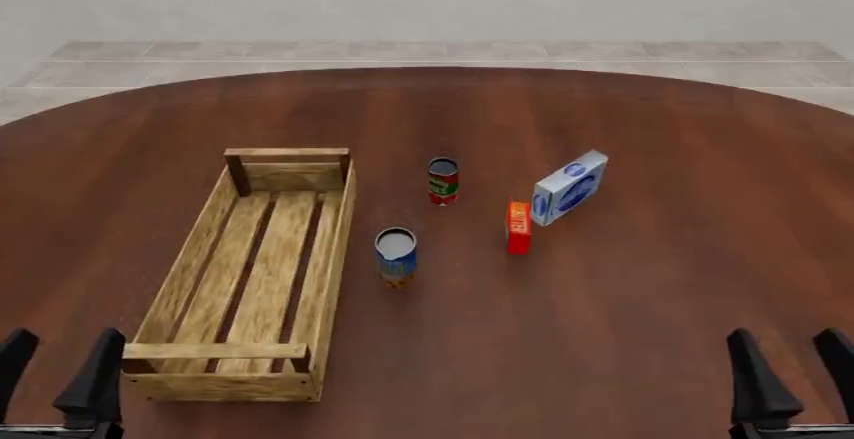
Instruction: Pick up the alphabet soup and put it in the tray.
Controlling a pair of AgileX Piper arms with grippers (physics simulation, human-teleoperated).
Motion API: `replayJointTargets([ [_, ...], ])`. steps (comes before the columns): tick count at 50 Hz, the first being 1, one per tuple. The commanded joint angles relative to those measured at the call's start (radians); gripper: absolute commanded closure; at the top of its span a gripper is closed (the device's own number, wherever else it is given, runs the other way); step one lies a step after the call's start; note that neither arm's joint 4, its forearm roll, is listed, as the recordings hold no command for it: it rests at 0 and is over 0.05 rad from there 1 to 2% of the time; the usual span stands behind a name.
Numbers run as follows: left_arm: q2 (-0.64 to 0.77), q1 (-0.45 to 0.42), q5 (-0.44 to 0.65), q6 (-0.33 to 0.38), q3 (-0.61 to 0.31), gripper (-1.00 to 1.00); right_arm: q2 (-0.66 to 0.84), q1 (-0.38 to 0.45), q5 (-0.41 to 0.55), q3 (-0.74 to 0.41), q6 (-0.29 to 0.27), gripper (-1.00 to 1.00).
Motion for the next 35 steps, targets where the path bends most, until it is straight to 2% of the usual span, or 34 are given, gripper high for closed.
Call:
replayJointTargets([
  [1,0.005,0.0,-0.001,0.0,-0.003,-1.0,-0.003,0.003,0.009,-0.001,-0.005,-1.0],
  [11,0.005,0.0,-0.001,0.0,-0.003,-1.0,0.03,0.03,0.001,0.001,-0.006,-1.0],
  [15,0.005,0.0,-0.001,0.0,-0.003,-1.0,0.152,0.079,-0.105,0.0,-0.014,-1.0],
  [20,0.004,0.0,-0.001,0.0,-0.003,-1.0,0.314,0.165,-0.257,-0.02,-0.052,-1.0],
  [25,0.005,0.0,-0.001,0.0,-0.003,-1.0,0.383,0.216,-0.33,-0.042,-0.084,-1.0],
  [30,0.005,0.0,-0.001,0.0,-0.003,-1.0,0.458,0.243,-0.387,-0.05,-0.07,-1.0],
  [35,0.005,0.0,-0.001,0.0,-0.003,-1.0,0.572,0.274,-0.482,-0.042,-0.079,-1.0],
])
